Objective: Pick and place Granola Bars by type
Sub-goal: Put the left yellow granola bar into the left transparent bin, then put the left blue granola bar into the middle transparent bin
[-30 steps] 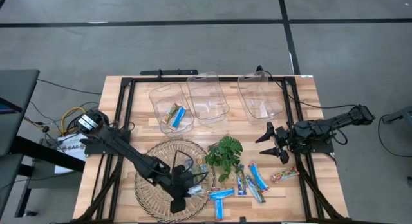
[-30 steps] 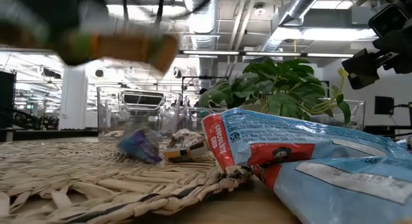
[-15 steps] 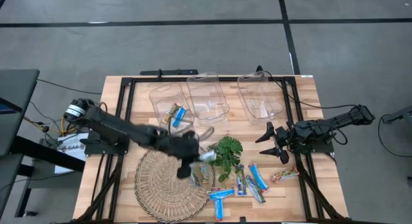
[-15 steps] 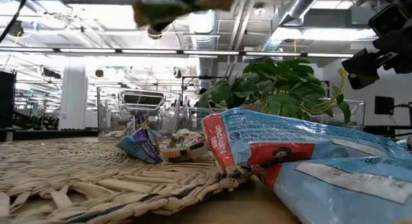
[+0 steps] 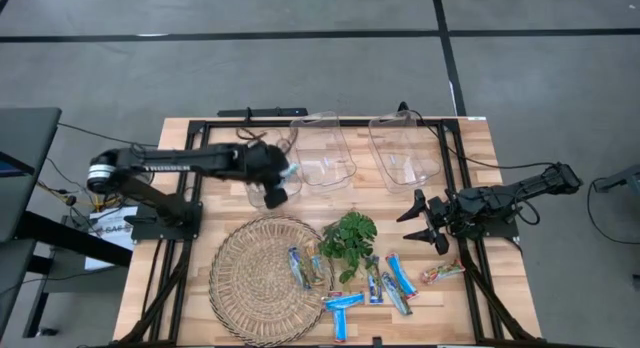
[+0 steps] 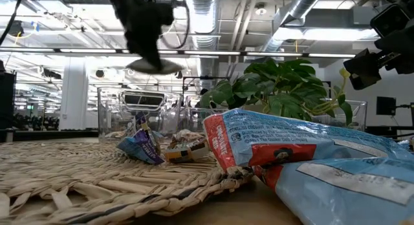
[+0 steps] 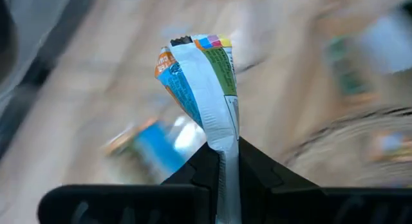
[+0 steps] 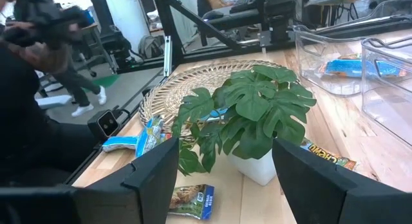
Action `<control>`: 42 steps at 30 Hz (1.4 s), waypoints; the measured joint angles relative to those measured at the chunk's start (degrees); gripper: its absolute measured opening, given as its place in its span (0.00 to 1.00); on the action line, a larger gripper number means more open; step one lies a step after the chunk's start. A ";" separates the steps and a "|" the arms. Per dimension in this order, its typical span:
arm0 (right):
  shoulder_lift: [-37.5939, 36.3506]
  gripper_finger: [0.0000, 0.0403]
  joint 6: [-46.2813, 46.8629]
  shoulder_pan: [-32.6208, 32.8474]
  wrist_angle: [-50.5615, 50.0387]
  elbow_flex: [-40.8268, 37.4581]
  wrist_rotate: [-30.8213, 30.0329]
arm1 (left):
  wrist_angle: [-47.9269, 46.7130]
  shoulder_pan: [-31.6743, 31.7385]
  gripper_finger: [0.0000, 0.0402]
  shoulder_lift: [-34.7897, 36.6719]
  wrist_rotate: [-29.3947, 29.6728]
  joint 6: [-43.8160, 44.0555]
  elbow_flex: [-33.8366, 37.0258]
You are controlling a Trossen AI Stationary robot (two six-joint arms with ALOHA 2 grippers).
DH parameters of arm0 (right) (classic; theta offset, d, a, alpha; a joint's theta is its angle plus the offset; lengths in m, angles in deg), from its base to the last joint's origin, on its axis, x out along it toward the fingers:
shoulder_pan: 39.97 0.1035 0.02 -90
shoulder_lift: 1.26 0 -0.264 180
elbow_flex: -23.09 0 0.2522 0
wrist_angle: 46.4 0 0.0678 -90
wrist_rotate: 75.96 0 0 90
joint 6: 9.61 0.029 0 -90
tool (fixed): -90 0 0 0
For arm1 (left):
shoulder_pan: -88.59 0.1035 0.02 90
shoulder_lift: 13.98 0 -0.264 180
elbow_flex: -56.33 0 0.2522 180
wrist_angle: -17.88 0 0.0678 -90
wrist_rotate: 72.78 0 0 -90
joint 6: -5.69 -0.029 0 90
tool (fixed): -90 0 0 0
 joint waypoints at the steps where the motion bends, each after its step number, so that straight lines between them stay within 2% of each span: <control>1: 0.01 0.61 0.00 0.01 0.00 0.00 -0.01 | -1.84 1.37 0.07 0.20 0.79 0.00 0.00; 7: 0.01 0.61 0.00 0.00 0.00 0.00 0.00 | -6.16 6.96 0.07 0.21 3.01 -0.46 0.00; 17: -0.01 0.61 0.00 0.02 0.00 0.00 0.00 | -7.36 7.25 0.08 0.14 5.95 -3.28 0.00; 23: -0.01 0.61 0.00 0.00 0.00 0.00 0.00 | -8.39 7.23 0.22 0.14 9.41 -3.85 0.33; 30: -0.01 0.61 0.00 0.02 0.00 0.00 0.00 | -7.84 7.20 0.38 0.12 10.25 -3.84 2.34; 37: 0.01 0.61 0.00 0.01 0.00 0.00 -0.01 | -5.76 4.37 0.41 0.10 8.98 -2.86 3.30; 42: 0.00 0.61 0.00 0.01 0.00 0.00 -0.01 | -3.86 -0.69 0.41 0.10 4.37 -2.28 3.30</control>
